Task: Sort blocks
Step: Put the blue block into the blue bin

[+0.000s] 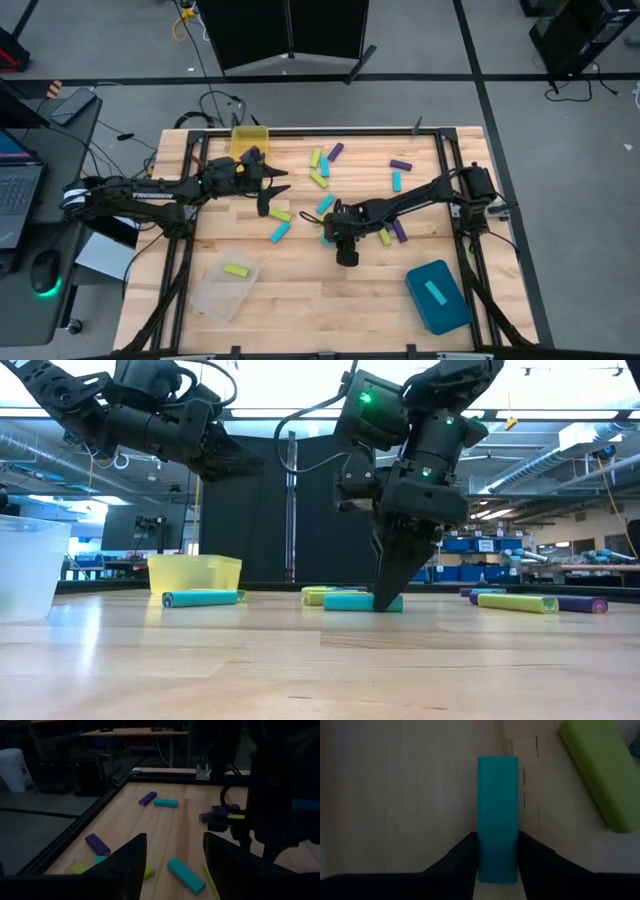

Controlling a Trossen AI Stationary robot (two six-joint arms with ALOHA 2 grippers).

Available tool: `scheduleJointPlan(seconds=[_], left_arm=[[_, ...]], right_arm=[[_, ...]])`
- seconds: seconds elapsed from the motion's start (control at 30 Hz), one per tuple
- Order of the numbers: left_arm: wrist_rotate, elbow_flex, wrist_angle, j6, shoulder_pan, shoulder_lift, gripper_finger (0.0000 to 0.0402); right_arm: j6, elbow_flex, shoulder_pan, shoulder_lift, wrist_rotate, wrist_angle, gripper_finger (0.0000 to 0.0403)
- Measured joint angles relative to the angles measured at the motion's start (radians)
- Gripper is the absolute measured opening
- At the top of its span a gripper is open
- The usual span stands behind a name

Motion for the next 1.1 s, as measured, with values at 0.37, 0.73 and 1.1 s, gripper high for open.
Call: scheduleJointPlan(seconds=[0.37,0.73,1.1], left_arm=[[0.0,0.0,0.002,-0.004,0.0,0.0,0.0202],[0.0,0.0,0.002,-0.003,0.0,0.0,0.0202],[-0.001,0.0,0.009,-0.002,0.0,0.0,0.0202]], right_arm=[[0.091,-0.007,0.01,-0.162,-0.079,-0.094,0.0119],[0.664,-0.005,0.248,-0.43,-0.088,-0.408,0.0119],[1.49,-0.107,0.635,-0.492,-0.088,-0.592,0.0119]])
